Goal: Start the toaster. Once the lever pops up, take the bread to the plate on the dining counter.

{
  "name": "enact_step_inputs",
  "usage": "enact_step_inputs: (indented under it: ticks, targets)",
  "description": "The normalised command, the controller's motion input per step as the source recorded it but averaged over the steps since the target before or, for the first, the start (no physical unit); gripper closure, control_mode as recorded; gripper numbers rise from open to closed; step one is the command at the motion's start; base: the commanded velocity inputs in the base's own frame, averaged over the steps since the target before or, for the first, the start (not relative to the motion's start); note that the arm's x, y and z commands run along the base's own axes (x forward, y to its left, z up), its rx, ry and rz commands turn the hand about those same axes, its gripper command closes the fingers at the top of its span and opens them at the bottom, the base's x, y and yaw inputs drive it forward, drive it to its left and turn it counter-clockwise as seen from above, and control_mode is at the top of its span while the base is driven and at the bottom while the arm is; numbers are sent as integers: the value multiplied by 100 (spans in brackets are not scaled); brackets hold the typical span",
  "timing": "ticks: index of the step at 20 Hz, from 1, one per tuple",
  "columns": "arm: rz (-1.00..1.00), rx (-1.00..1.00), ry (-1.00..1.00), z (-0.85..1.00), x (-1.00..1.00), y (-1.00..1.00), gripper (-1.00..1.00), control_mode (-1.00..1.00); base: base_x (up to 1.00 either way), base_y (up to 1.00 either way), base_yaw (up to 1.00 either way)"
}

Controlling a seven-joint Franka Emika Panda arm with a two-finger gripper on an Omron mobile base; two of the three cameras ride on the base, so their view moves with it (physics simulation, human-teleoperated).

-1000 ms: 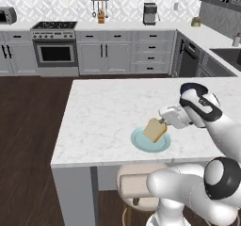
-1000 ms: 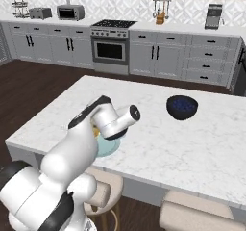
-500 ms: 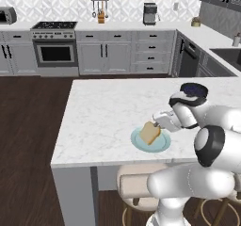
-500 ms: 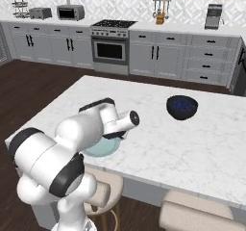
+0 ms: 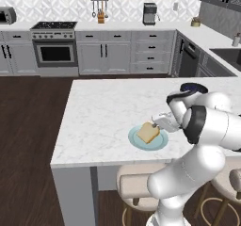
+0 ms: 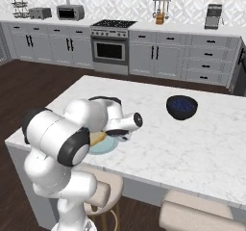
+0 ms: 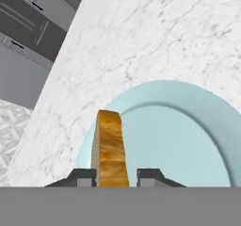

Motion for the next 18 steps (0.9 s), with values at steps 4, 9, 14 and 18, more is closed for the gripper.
enact_step_inputs:
  ticks: [4, 9, 14, 18]
  targets:
    - [0, -5, 0, -23, 0, 0, -100, -100, 0, 0, 0]
    - [0, -8, 0, 0, -3, -2, -100, -100, 0, 0, 0]
    - [0, -19, -1, 0, -15, -21, -100, -100, 0, 0, 0]
    - [-1, -21, -5, 35, -29, -2, -100, -100, 0, 0, 0]
